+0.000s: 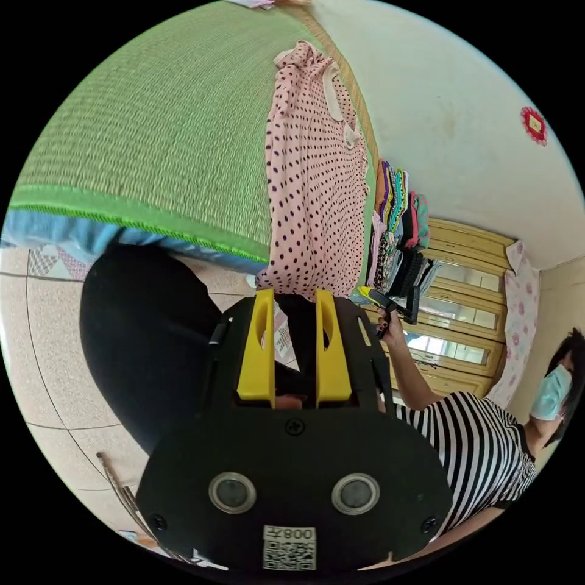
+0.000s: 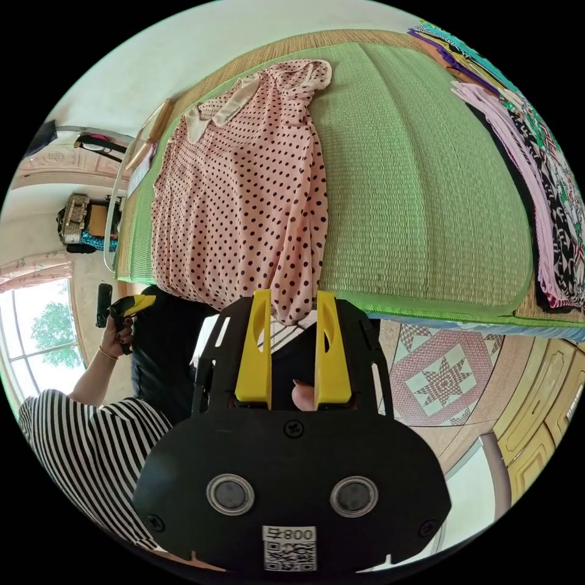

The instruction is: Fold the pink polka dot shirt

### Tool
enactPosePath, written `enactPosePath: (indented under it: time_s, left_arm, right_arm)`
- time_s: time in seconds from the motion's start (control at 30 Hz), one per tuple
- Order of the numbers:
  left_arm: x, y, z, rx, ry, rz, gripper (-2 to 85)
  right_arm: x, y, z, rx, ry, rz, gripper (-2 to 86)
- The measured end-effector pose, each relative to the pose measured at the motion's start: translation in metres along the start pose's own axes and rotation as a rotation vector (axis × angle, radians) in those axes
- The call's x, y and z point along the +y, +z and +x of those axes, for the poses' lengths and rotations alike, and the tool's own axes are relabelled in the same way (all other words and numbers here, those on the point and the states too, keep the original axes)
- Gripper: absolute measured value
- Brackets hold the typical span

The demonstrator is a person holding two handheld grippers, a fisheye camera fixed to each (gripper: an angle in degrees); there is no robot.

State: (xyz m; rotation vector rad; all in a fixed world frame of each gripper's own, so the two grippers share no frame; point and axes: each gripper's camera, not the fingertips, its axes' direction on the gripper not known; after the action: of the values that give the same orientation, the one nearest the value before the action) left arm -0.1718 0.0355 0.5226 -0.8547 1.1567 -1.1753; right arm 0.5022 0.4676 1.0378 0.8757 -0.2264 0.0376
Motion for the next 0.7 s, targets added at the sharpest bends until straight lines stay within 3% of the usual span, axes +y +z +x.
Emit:
enactPosePath:
  time_s: [0.2, 0.4, 0.7]
  left_arm:
    - [-0.036, 0.001, 0.0, -0.132, -0.005, -0.039, 10.6]
    - [-0.065, 0.006, 0.003, -0.24, 0.005, -0.121, 3.1]
    - [-0.05, -0.075, 0.034, -0.13, 0.132, 0.048, 1.4]
  right_arm:
    - [-0.008, 0.01, 0.016, -0.034, 0.037, -0.025, 10.9]
    - [-0.029, 0.018, 0.023, -0.076, 0.055, -0.051, 4.0]
    - [-0.021, -0.013, 0.021, -0.222, -0.028, -0.022, 1.1]
